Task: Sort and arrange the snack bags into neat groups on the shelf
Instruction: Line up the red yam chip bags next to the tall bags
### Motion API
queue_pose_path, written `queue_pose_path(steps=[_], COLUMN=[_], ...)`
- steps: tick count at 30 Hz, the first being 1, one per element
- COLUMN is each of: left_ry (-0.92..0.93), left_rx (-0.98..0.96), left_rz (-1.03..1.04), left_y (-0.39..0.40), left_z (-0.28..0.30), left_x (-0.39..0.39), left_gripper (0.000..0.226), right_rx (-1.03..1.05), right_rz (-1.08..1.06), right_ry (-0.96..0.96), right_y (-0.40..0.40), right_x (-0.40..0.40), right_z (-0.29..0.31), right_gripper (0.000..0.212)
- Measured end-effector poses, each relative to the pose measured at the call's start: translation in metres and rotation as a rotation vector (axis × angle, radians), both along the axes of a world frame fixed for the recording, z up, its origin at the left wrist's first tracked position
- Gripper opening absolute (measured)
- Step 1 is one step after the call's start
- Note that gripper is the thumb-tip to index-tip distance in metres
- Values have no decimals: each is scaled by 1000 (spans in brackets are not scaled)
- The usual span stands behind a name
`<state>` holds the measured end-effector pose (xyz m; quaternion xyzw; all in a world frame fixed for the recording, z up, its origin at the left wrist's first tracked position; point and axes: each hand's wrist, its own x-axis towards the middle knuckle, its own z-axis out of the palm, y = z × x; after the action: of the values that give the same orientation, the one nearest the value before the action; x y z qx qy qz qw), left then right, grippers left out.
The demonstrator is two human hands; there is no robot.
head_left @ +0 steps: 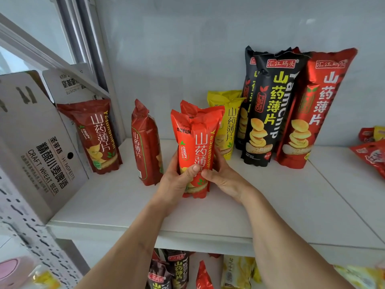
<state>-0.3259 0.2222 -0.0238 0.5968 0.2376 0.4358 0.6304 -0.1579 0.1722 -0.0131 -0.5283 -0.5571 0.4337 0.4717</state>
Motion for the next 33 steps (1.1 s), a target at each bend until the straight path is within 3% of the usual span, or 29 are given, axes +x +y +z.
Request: queue_pose_path(steps=[3,6,10,14,19,23,30,33], left_ry=[-21,-36,2,44,43,27,-4,-2], left_rx=[-2,-5,42,42,18,14,30,39], left_rz=[-52,-64,-125,-180,-175,-131,-55,-5], left_y=[3,12,27,38,50,57,74,84], left_z=[-2,4,19,22,18,17,17,17], left_x=[-5,-12,-16,-14,-7,-1,17,27], left_gripper=[106,120,113,93,69,66,48,43], right_rx=[-22,-49,-150,-107,-95,-103,-93,-48], right_rz=[-80,-198,-358,-302,-279,-247,-223,-241], right_ry=[-55,-153,-412,-364,-324,-312,-318,-314], right_y=[-4,-17,-21,-10,4,19,52,62], right_x=[-5,-12,-24,-22,-19,-12,3,6], right_z=[-2,-5,-18,-16,-12,-11,-12,-16], right_gripper=[141,133,149,122,117,103,103,86])
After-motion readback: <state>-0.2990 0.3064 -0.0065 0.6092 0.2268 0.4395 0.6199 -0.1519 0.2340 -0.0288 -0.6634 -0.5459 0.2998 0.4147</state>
